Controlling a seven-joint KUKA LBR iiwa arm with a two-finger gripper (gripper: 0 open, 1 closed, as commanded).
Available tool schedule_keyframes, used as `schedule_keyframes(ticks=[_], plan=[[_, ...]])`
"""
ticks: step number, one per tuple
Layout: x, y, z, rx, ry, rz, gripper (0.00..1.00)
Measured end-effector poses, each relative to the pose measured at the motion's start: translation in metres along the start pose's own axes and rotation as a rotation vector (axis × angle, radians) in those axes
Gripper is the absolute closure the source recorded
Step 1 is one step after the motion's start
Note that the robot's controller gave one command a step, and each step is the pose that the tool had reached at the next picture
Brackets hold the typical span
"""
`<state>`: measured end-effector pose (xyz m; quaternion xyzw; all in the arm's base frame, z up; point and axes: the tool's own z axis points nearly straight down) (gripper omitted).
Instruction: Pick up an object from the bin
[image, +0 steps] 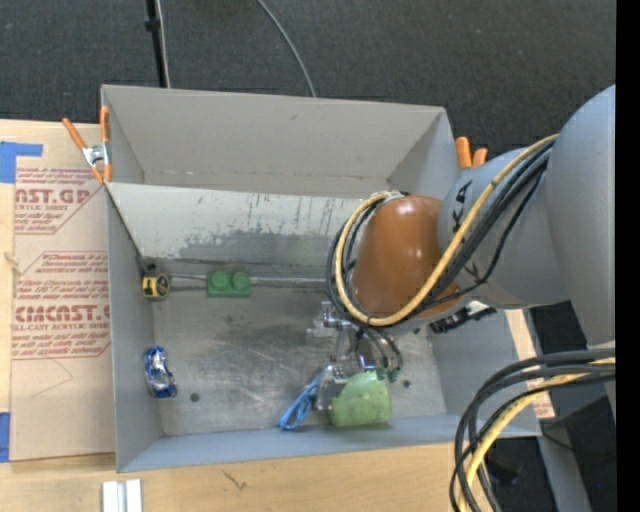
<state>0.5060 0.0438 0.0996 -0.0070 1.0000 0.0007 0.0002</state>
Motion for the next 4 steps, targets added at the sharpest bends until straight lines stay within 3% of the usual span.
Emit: schedule_keyframes(ticks=[1, 2, 3, 4], plan=[[0.017, 0.000, 0.026, 0.002, -0.018, -0.152, 0.00], [0.020, -0.016, 0.026, -0.003, -0.020, -0.124, 0.00], [0.022, -0.016, 0.024, -0.002, -0.010, -0.125, 1.00], [0.020, -0.015, 0.021, -0.001, -0.004, -0.125, 1.00]])
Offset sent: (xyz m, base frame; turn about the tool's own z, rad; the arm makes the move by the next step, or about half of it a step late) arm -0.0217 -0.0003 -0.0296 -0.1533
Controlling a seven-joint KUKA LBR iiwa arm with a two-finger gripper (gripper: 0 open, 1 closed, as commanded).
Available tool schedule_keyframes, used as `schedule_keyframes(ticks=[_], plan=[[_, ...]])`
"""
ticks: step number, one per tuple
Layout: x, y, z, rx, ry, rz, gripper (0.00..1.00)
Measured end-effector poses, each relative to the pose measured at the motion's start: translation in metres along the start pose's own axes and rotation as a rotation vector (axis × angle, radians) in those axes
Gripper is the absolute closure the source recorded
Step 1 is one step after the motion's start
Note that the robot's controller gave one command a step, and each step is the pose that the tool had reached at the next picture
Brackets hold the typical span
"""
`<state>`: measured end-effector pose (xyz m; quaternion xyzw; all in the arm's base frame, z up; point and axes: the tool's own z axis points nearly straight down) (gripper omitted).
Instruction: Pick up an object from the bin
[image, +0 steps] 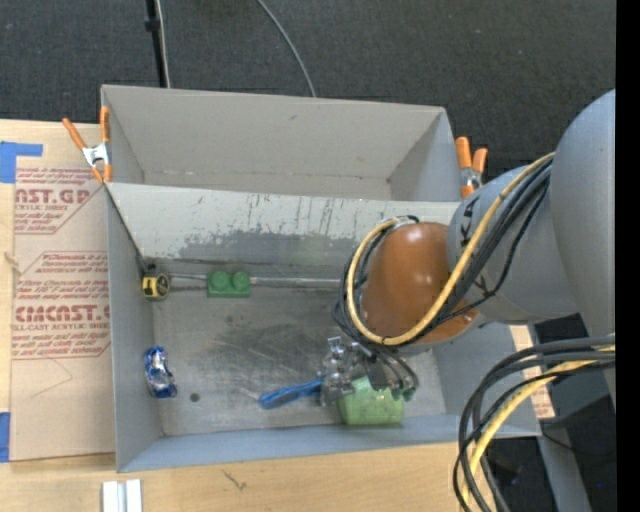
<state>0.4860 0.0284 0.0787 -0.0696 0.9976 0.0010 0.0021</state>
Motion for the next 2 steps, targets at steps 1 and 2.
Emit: schedule_keyframes(ticks=[1, 2], plan=[[0.000, 0.001, -0.008, 0.000, 0.004, 0.000, 1.00], [-0.001, 0.001, -0.033, 0.001, 0.002, 0.001, 1.00]])
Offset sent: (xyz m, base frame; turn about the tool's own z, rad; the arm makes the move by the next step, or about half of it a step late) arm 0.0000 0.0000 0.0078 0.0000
